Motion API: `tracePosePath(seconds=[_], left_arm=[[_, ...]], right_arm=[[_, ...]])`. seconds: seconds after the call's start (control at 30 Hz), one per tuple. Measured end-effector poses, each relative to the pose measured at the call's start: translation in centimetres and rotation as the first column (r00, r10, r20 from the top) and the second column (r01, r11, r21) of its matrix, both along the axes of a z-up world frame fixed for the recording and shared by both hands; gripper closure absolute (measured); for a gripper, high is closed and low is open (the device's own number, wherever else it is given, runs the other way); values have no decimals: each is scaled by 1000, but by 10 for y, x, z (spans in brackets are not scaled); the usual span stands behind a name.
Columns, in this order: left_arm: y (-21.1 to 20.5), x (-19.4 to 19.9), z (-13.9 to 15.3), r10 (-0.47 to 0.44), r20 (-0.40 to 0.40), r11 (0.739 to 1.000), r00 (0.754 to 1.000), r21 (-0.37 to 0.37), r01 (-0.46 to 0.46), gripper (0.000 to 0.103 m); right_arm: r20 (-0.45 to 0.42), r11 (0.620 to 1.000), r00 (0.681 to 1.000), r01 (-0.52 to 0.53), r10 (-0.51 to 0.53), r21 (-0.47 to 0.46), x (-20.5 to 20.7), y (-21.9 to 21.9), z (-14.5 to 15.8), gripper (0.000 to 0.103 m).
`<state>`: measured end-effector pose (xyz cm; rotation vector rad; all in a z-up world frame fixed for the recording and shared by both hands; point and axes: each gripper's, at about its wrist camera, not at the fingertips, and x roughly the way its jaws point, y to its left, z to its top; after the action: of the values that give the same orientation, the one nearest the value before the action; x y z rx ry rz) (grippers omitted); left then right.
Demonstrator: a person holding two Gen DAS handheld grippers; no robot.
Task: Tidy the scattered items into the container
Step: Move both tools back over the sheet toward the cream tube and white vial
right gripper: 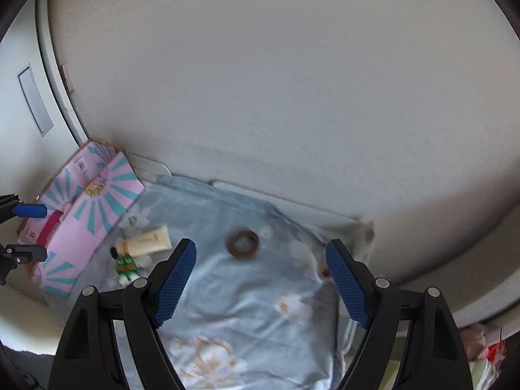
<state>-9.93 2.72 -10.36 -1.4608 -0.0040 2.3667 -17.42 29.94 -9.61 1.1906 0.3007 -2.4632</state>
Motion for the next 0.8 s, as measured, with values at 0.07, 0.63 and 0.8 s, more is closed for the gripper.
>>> tracePosePath(seconds=[0.07,0.63,0.8], left_arm=[[13,-6,-12,-10,21,1000,1000,-7,10,16],[53,-66,-54,41,80,996,996,-79,-35,16],[56,-82,-76,42,105,993,994,-118,-30,16]], right_arm=[[12,1000,1000,10,-11,19,4,12,-10,24],[247,942,932,306,-266,-137,-74,54,-97,69],[280,899,875,432,-396,-77,-88,63,-126,72]])
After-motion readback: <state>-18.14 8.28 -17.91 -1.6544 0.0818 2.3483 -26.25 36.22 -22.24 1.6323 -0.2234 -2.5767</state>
